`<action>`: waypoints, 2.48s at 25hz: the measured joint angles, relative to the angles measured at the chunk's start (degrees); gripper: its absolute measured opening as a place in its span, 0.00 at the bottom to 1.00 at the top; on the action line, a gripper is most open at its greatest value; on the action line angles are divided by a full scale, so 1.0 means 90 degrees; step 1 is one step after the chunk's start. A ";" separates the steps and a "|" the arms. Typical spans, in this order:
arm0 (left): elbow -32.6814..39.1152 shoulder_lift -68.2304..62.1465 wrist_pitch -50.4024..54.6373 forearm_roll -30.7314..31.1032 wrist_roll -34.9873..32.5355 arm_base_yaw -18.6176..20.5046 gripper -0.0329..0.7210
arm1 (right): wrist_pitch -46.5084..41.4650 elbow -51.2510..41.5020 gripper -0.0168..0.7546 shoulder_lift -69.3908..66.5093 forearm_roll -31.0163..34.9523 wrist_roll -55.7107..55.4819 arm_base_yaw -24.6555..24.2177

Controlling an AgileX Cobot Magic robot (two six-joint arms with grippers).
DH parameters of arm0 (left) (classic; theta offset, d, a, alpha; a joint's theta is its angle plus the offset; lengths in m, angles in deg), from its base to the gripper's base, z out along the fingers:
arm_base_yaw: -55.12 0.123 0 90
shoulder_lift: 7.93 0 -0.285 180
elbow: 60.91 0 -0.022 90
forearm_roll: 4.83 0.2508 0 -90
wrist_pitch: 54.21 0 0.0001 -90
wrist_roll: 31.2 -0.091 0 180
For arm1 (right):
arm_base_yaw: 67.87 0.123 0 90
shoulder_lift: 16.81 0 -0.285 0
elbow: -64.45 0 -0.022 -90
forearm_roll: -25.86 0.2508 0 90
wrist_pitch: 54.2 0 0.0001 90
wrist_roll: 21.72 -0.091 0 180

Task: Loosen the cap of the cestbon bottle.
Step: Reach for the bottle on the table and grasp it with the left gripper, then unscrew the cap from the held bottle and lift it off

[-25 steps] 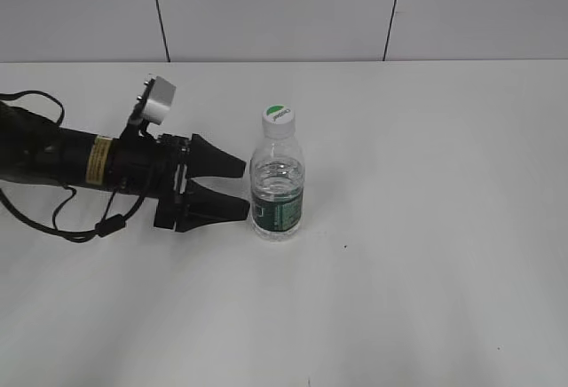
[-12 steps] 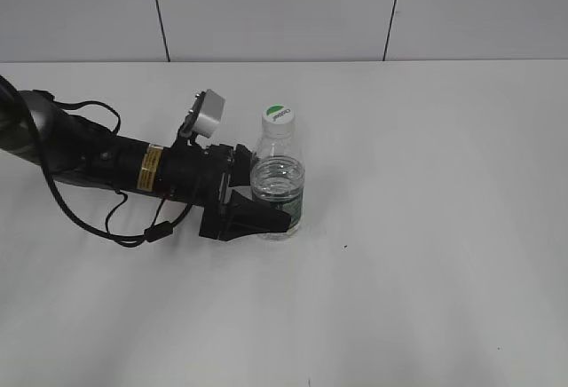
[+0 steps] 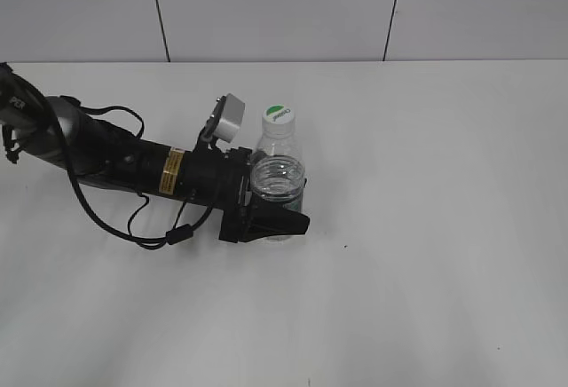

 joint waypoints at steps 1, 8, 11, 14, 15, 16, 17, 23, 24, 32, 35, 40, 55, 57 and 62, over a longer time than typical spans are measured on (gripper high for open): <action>0.0000 0.0000 0.0006 0.0000 0.0000 0.0000 0.78 | 0.0000 0.0000 0.65 0.0000 0.0000 0.0000 0.0000; -0.0005 0.0000 0.0017 -0.0083 0.0000 0.0000 0.62 | 0.0000 0.0000 0.65 0.0000 0.0000 0.0000 0.0000; -0.0005 0.0000 0.0011 -0.0083 0.0000 0.0000 0.58 | 0.0000 0.0000 0.65 0.0000 0.0000 0.0000 0.0000; -0.0005 0.0000 0.0005 -0.0083 0.0000 0.0000 0.58 | 0.0000 0.0000 0.65 0.0000 0.0000 0.0000 0.0000; -0.0005 0.0000 0.0005 -0.0083 0.0000 0.0000 0.58 | 0.0000 0.0000 0.65 0.0000 0.0000 0.0000 0.0000; -0.0005 0.0000 0.0005 -0.0083 0.0000 0.0000 0.58 | 0.0000 0.0000 0.65 0.0000 0.0000 0.0000 0.0000; -0.0005 0.0000 0.0005 -0.0083 0.0000 0.0000 0.58 | 0.0000 0.0000 0.65 0.0000 0.0000 0.0000 0.0000; -0.0005 0.0000 0.0005 -0.0132 0.0000 0.0000 0.58 | 0.0000 0.0000 0.65 0.0000 0.0000 0.0000 0.0000; -0.0005 0.0000 0.0005 -0.0181 0.0000 0.0000 0.58 | 0.0000 0.0000 0.65 0.0000 0.0000 0.0000 0.0000; -0.0005 0.0000 0.0139 -0.0467 -0.0057 0.0000 0.58 | 0.0000 0.0000 0.65 0.0000 0.0000 0.0000 0.0000; -0.0005 0.0000 0.0132 -0.0377 -0.0322 0.0000 0.58 | 0.0000 0.0000 0.65 0.0000 0.0000 0.0000 0.0000; -0.0005 0.0000 0.0113 -0.0281 -0.0754 0.0000 0.58 | 0.0060 0.0122 0.65 -0.0008 -0.0003 -0.0195 0.0000; -0.0005 0.0000 0.0085 -0.0148 -0.1092 -0.0020 0.58 | -0.0055 0.2021 0.65 -0.4410 0.1221 -0.0657 0.0000; -0.0005 0.0000 0.0078 -0.0127 -0.1109 -0.0060 0.58 | -0.0179 0.2340 0.65 -0.5034 0.1414 -0.0703 -0.0006; -0.0005 0.0000 0.0060 -0.0098 -0.1217 -0.0218 0.58 | -0.0219 0.3029 0.65 -0.6400 0.2072 -0.0780 -0.0005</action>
